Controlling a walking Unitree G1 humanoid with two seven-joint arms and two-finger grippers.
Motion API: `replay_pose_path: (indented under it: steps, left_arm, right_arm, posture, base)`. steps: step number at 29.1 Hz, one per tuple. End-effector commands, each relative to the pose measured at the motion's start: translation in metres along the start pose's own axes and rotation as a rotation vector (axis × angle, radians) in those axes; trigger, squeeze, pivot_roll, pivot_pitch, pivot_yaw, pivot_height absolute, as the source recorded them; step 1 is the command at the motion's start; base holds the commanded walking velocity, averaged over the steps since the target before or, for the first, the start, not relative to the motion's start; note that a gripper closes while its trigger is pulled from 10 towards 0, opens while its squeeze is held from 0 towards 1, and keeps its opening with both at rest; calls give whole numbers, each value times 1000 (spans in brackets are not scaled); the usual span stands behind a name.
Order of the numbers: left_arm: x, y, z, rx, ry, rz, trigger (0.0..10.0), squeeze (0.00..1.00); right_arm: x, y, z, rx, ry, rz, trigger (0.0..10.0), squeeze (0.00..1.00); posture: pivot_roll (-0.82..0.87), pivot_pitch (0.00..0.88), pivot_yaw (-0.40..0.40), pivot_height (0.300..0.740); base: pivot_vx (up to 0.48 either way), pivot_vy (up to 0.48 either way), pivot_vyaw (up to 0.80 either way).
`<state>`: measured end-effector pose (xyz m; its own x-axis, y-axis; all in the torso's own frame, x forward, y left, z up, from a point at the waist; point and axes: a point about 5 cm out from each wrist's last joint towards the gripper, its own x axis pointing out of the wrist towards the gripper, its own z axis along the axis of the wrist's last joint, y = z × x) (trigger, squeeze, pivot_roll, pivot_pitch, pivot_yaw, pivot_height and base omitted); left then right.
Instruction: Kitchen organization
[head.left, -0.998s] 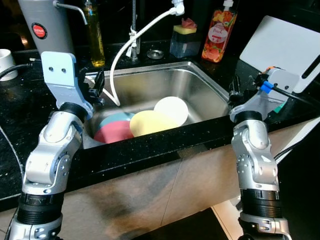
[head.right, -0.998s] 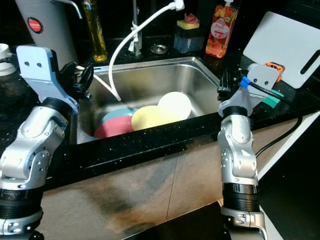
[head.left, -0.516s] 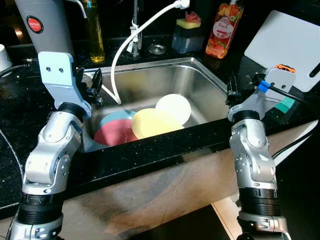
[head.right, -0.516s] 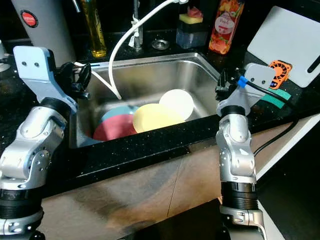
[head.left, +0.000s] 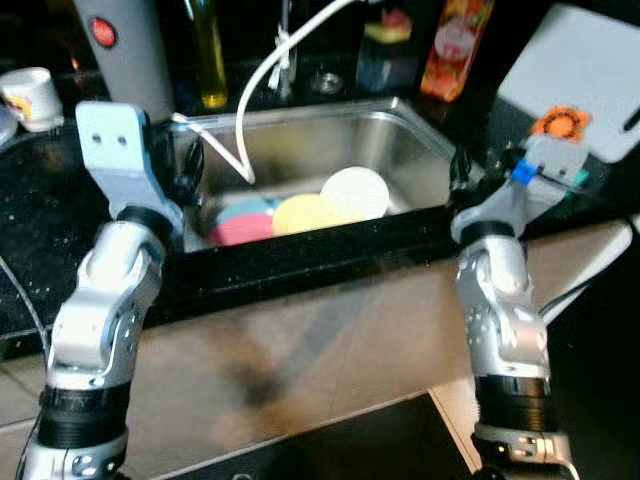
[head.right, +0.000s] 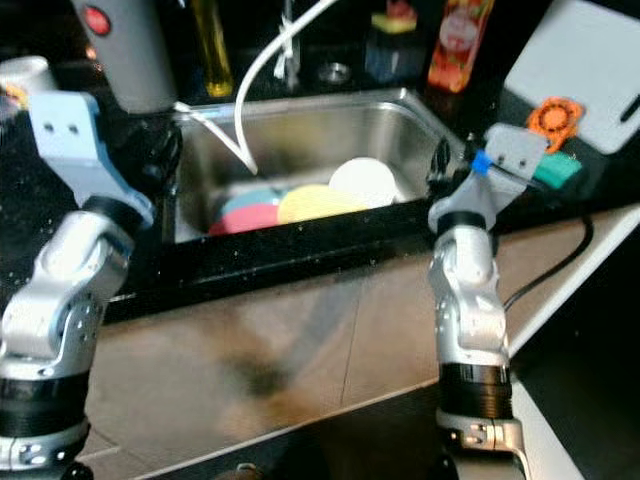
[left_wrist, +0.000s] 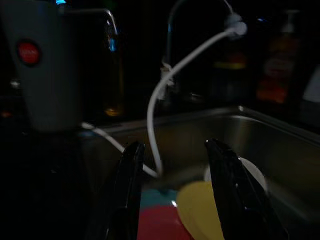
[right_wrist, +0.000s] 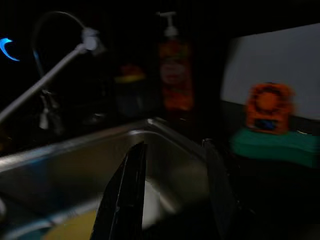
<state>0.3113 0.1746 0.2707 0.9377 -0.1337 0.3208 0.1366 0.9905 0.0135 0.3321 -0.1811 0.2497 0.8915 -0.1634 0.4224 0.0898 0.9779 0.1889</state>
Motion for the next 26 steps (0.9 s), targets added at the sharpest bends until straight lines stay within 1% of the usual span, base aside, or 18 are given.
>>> replay_pose_path:
  steps: [1, 8, 10, 15, 23, 26]
  left_arm:
    - [-1, 2, -6, 11, 25, 12, 10000, 0]
    - [-1, 3, -7, 8, 34, 17, 10000, 0]
    - [0, 3, -7, 18, 38, 18, 10000, 0]
    - [0, 3, -8, 6, 43, 15, 10000, 0]
    - [0, 4, -13, 24, 65, 23, 10000, 0]
    - [-6, 3, -15, 57, 53, 16, 10000, 0]
  right_arm:
    - [-2, 4, -2, 11, 9, 17, 10000, 0]
    - [-2, 5, -3, 20, 11, 26, 10000, 0]
    - [-2, 5, -3, 22, 14, 29, 10000, 0]
    - [-2, 6, -4, 25, 17, 33, 10000, 0]
    - [-3, 7, -4, 25, 21, 40, 10000, 0]
    - [-5, 8, -7, 19, 29, 54, 10000, 0]
  posture:
    - [142, 52, -49, 740]
    - [142, 52, -49, 740]
    - [142, 52, -49, 740]
    - [142, 52, -49, 740]
    - [139, 52, -49, 740]
    - [139, 52, -49, 740]
  base:
    - [-244, 0, 0]
    - [0, 0, 0]
    - [0, 0, 0]
    - [0, 0, 0]
    - [0, 0, 0]
    - [0, 0, 0]
